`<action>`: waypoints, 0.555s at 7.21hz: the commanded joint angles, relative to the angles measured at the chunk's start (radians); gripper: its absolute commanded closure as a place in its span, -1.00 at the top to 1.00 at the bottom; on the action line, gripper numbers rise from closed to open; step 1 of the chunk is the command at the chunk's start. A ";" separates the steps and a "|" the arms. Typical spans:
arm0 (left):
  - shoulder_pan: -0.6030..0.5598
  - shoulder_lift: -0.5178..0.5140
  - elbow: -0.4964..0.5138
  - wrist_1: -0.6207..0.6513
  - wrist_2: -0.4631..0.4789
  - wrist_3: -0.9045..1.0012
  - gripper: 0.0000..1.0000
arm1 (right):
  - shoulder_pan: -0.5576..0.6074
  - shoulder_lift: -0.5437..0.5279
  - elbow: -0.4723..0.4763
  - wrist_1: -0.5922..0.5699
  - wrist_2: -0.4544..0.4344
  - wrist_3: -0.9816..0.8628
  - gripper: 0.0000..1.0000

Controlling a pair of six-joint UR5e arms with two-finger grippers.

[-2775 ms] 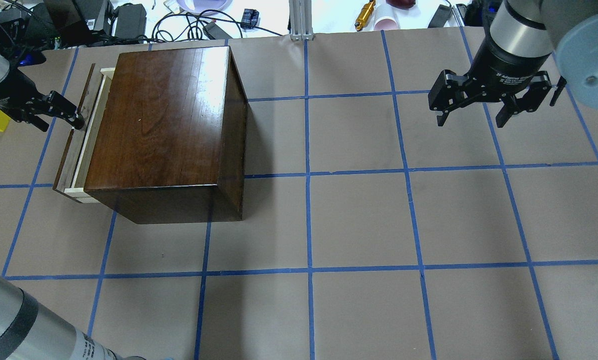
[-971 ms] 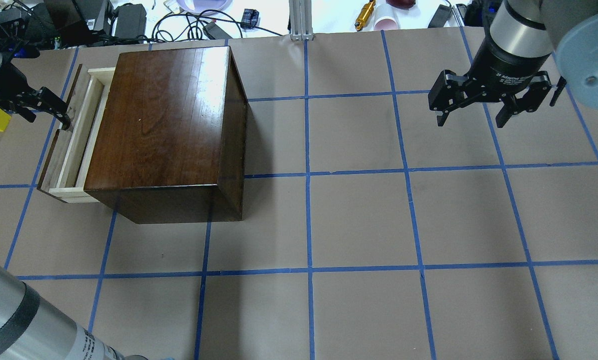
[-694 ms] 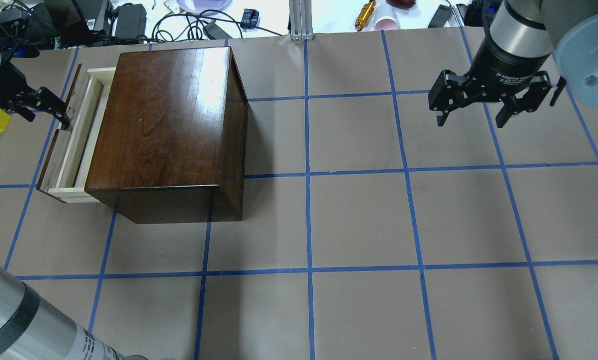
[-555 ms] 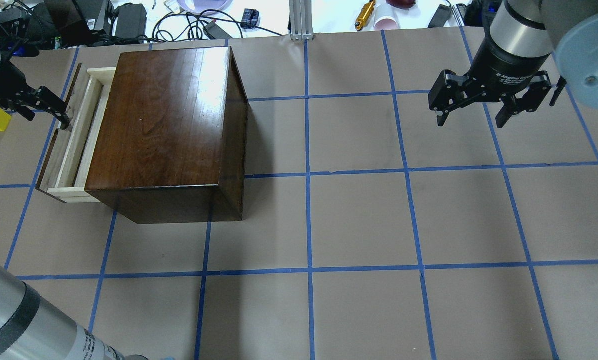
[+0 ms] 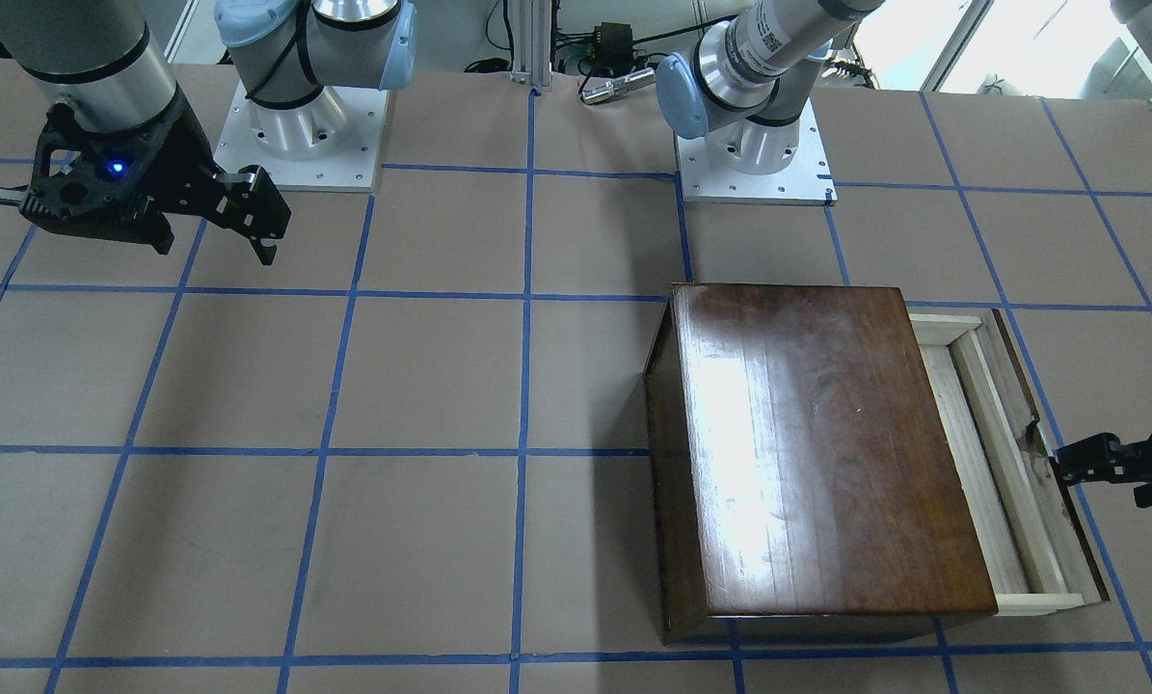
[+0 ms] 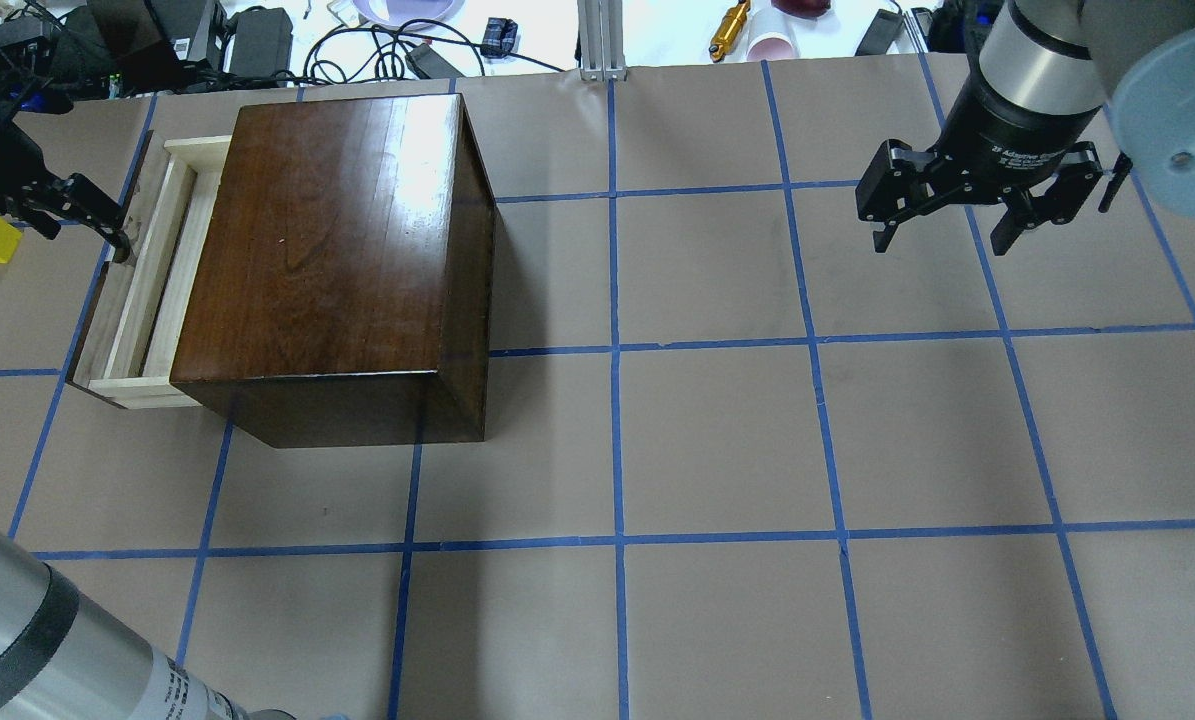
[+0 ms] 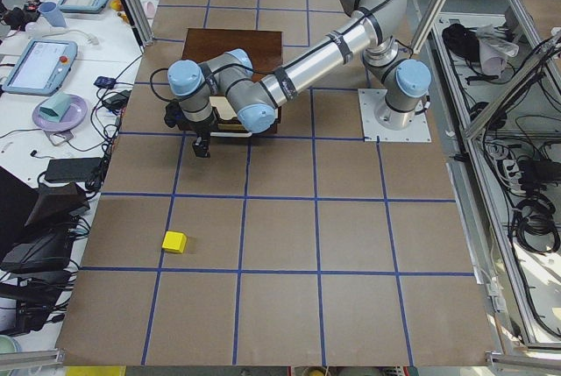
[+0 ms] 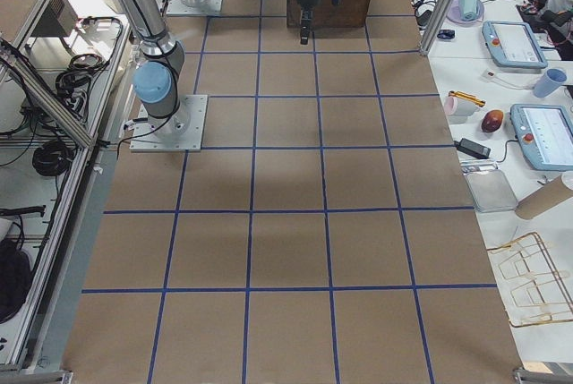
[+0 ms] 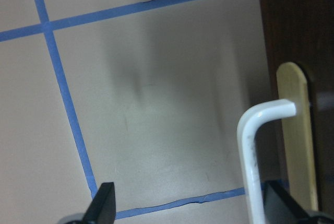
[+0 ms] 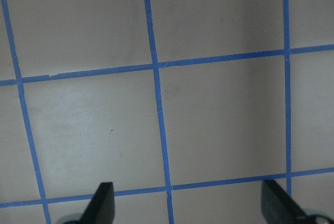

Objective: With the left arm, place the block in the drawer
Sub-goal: 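Pull the drawer outward from the cabinet with the left gripper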

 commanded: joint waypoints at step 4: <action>0.015 -0.008 0.002 0.002 0.002 0.043 1.00 | 0.000 0.000 0.000 0.000 0.000 0.000 1.00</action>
